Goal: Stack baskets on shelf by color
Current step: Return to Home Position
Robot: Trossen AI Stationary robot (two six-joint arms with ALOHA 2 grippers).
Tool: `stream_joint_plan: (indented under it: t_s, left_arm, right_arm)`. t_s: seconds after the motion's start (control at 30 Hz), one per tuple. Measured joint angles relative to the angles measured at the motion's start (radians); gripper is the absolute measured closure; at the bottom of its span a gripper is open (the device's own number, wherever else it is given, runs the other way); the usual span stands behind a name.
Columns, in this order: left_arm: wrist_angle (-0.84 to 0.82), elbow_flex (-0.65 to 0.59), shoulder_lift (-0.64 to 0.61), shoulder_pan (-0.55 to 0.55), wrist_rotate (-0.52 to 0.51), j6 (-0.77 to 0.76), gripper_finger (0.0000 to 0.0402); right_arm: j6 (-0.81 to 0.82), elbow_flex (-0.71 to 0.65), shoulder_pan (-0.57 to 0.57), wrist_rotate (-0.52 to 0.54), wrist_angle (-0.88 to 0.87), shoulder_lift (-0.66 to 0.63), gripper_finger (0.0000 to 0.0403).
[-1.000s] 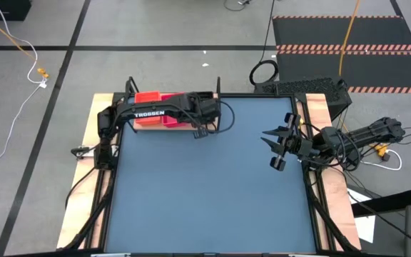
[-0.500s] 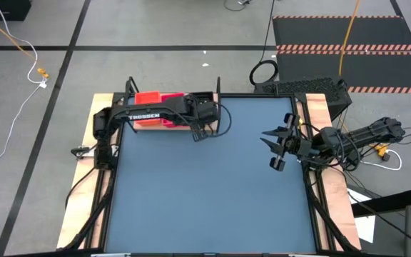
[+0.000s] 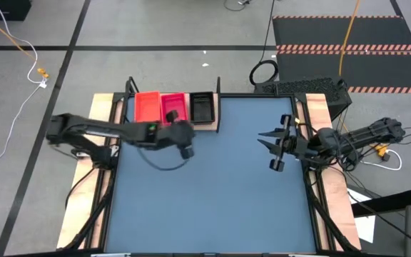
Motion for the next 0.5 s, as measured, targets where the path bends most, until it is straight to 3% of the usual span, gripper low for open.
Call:
stream_joint_plan:
  t_s: [0.1,0.27,0.37,0.5]
  left_arm:
    - [0.247,-0.215,-0.161,-0.006,0.126,0.035,0.0245]
    - [0.571,-0.510,-0.430,0.002,0.149,0.107,0.0245]
    - [0.669,-0.635,-0.576,0.017,0.186,0.133,0.0245]
    - [0.676,-0.747,-0.752,0.030,0.216,0.142,0.0245]
  right_arm:
    - [0.014,0.000,-0.014,0.059,-0.071,-0.001,0.0337]
    - [0.098,0.000,-0.043,0.195,-0.215,-0.004,0.0337]
    - [0.233,0.000,-0.046,0.250,-0.316,-0.031,0.0337]
    - [0.421,0.000,-0.029,0.251,-0.521,-0.104,0.0337]
